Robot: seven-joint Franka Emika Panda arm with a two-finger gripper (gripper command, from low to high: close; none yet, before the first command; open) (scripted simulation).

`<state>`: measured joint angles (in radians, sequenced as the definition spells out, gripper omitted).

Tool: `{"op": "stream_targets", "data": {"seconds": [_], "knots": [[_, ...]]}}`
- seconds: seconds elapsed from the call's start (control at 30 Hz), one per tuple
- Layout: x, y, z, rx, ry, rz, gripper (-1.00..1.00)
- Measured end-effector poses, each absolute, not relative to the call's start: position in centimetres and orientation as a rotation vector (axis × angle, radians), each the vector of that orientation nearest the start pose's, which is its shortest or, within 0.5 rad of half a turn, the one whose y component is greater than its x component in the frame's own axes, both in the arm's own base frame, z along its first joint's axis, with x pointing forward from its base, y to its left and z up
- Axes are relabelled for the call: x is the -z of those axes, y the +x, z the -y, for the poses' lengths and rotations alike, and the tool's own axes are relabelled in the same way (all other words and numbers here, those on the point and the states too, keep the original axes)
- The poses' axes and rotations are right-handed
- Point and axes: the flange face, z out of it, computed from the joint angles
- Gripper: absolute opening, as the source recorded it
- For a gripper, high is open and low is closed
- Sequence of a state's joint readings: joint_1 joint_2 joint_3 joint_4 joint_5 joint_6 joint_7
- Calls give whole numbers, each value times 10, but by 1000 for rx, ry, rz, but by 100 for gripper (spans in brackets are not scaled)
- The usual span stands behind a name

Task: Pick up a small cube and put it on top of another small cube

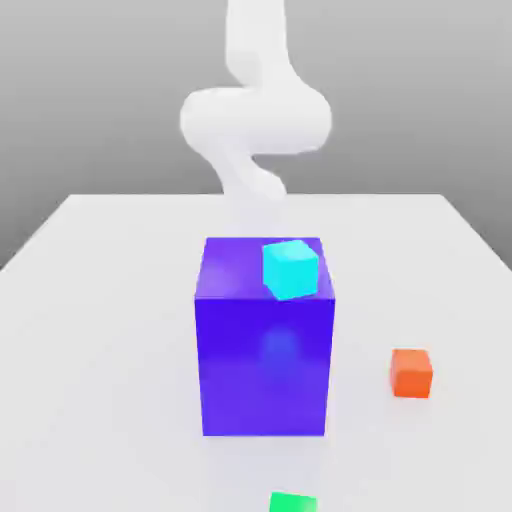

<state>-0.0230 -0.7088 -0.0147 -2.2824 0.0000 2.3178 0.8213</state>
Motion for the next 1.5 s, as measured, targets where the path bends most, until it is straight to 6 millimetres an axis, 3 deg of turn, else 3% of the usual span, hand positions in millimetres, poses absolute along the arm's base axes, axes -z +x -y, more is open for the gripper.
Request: {"op": "stream_targets", "data": {"seconds": [0.27,0.53,0.67,0.8,1.03,1.1,1.2,1.23,1.43,1.5], "knots": [[-600,466,82,740,-2434,-1419,0],[-488,520,160,515,-2376,-1720,0],[-424,530,209,401,-2318,-1886,0],[-357,534,243,282,-2270,-2018,0],[-233,514,305,70,-2150,-2258,0],[-198,505,318,20,-2117,-2312,0],[-148,502,323,3,-2106,-2330,0],[-135,501,323,1,-2105,-2331,-100],[-129,501,323,1,-2104,-2332,-100],[-144,501,323,1,-2104,-2332,-100]]}}
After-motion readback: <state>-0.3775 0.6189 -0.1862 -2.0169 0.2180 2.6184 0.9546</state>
